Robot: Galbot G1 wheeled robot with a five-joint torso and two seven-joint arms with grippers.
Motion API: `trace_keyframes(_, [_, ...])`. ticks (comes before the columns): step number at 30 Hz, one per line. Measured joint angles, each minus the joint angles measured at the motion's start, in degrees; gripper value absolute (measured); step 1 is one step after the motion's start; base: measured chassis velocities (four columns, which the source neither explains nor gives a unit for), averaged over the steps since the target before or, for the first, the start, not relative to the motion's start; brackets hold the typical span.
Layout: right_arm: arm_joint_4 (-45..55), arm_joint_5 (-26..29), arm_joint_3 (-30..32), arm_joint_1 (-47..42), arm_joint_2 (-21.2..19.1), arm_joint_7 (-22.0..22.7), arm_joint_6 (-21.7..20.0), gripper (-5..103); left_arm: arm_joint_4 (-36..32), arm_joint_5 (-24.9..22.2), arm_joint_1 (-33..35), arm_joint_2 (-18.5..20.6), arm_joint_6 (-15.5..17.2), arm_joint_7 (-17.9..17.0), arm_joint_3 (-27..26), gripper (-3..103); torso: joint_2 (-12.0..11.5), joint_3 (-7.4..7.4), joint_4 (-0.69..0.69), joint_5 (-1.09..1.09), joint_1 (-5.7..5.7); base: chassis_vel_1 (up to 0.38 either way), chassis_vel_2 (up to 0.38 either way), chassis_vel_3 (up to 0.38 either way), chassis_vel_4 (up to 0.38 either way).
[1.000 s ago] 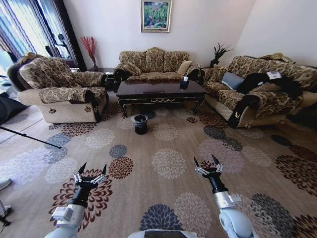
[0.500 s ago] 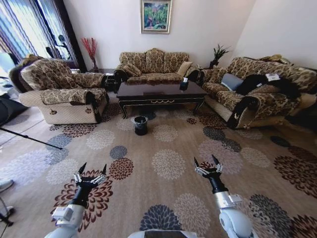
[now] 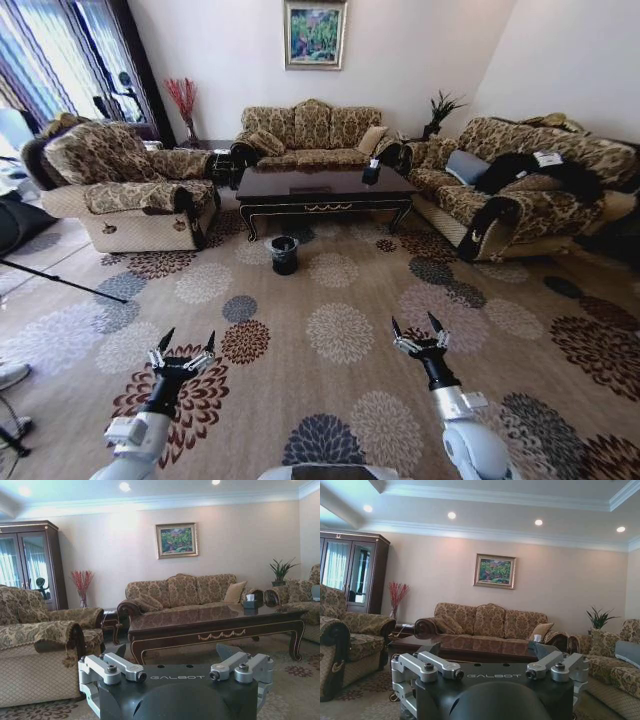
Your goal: Move to the front of the table and pick up the trash from the floor, then place it into the trash bin.
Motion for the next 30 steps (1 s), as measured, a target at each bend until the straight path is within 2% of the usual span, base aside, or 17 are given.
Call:
trace_keyframes(21, [0.00, 0.00, 0.00, 0.00, 0.00, 0.00, 0.00, 100, 0.00, 0.00, 0.00, 0.00, 0.00, 0.00, 0.00, 100, 6.03, 3.39, 0.00, 0.00, 2.67, 0.000, 0.000, 0.000, 0.000])
trace_keyframes(30, [0.00, 0.00, 0.00, 0.00, 0.00, 0.00, 0.00, 100, 0.00, 0.00, 0.00, 0.00, 0.00, 0.00, 0.00, 100, 7.48, 4.22, 0.00, 0.00, 3.30, 0.000, 0.000, 0.000, 0.000])
